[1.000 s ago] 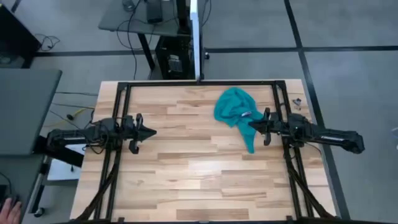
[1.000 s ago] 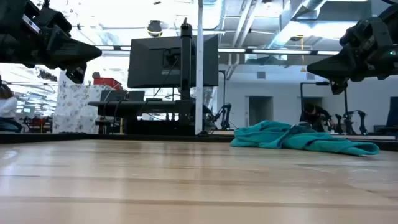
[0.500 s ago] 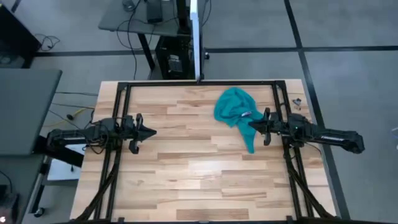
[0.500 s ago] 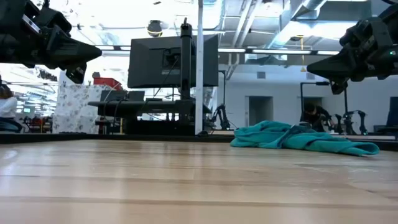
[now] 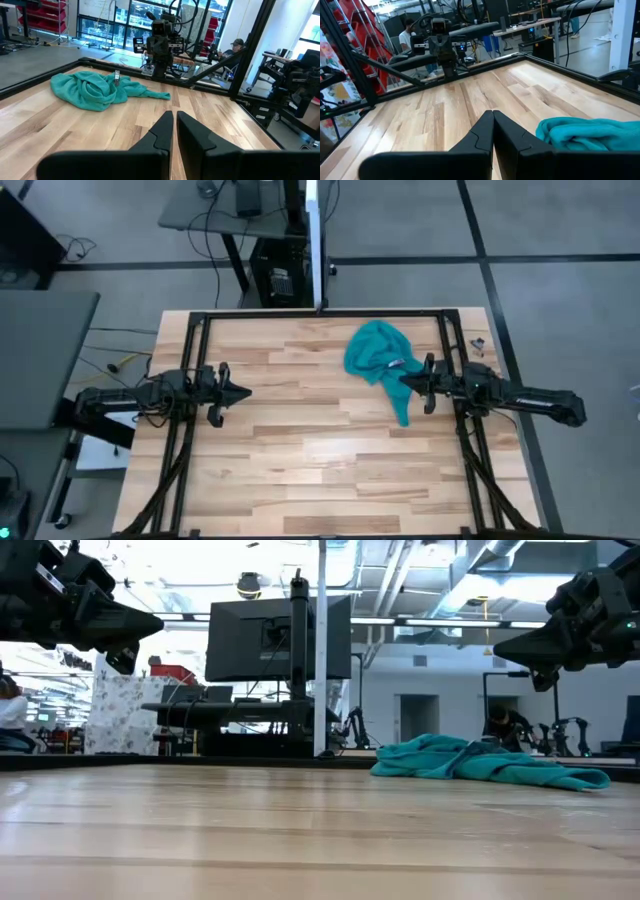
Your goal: Roll towel
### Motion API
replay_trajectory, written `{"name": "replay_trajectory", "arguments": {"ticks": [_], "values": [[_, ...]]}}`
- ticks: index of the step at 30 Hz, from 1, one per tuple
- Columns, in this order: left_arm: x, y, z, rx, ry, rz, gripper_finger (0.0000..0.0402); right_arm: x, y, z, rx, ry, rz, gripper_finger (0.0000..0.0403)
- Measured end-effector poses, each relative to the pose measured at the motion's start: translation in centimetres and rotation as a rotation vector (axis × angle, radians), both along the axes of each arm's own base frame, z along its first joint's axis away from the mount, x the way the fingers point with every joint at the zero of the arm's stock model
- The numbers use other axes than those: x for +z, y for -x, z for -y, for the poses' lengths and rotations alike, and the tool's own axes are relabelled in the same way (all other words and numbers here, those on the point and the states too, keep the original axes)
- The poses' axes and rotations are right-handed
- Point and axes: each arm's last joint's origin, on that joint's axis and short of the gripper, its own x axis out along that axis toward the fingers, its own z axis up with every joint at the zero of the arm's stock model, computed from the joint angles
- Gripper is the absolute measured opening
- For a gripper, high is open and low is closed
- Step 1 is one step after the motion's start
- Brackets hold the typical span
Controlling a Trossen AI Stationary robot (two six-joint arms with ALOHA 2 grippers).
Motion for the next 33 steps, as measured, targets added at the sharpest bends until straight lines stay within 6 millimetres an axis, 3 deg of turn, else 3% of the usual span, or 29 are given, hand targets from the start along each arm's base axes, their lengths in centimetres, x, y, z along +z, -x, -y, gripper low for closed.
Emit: {"name": "replay_trajectory", "arguments": {"ticks": [15,19,23,27,30,33], "values": [[0.2,0.0,0.0,-0.001,0.016,0.021,0.0006,0.0,0.0,0.0,0.000,0.000,0.000,0.0000],[1.8,0.2,-0.1,0.017,0.158,0.067,0.0006,0.0,0.0,0.0,0.000,0.000,0.000,0.0000],[5.9,-0.2,-0.2,0.043,0.076,0.094,0.0006,0.0,0.0,0.0,0.000,0.000,0.000,0.0000],[9.1,-3.8,-0.7,0.124,-0.089,-0.073,0.0006,0.0,0.0,0.0,0.000,0.000,0.000,0.0000],[11.1,-8.2,-1.3,0.143,-0.089,-0.189,0.0006,0.0,0.0,0.0,0.000,0.000,0.000,0.0000],[11.5,-13.1,-2.2,0.147,-0.094,-0.325,0.0006,0.0,0.0,0.0,0.000,0.000,0.000,0.0000]]}}
